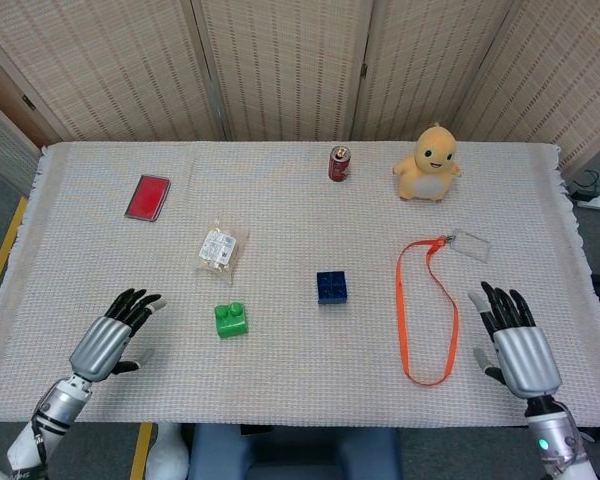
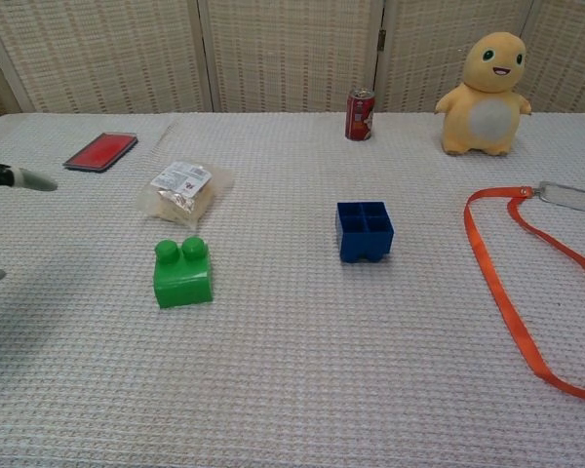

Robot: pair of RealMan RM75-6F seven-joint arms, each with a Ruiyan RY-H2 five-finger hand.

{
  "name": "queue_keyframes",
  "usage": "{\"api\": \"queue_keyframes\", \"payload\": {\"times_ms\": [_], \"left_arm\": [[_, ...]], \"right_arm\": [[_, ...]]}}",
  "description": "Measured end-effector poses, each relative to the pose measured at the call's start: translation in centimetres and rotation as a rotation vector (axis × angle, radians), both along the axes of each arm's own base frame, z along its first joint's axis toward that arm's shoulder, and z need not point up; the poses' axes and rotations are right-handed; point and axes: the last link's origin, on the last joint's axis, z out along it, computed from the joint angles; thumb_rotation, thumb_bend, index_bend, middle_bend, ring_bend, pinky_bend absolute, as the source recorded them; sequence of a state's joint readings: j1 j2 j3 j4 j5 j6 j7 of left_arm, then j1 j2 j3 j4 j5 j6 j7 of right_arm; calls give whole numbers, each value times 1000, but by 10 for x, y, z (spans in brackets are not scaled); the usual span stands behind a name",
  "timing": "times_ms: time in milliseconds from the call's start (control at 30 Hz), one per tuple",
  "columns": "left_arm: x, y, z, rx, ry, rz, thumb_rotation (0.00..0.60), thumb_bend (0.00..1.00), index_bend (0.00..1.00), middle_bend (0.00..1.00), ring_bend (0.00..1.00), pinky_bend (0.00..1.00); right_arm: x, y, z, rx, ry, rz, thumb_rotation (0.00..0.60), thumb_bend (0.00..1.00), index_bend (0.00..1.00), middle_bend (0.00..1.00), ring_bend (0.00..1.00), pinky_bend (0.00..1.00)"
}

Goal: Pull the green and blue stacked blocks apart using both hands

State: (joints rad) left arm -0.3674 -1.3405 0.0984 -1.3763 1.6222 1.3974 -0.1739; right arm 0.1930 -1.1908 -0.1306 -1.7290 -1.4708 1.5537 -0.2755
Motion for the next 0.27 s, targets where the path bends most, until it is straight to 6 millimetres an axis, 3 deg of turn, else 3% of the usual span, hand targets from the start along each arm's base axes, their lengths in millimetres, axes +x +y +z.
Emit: {"api": "queue_keyframes", "payload": {"times_ms": [100, 267], "left_arm": [[-4, -14, 13, 53, 18, 35, 600, 389, 163, 144, 0, 0], [-2, -25, 26, 93, 61, 66, 600, 389, 163, 146, 0, 0]], "right_arm": [[-8, 13, 3, 0, 31, -28, 600, 389, 0, 0, 0, 0], [-7, 17, 12, -43, 42, -30, 600, 389, 0, 0, 0, 0]]}}
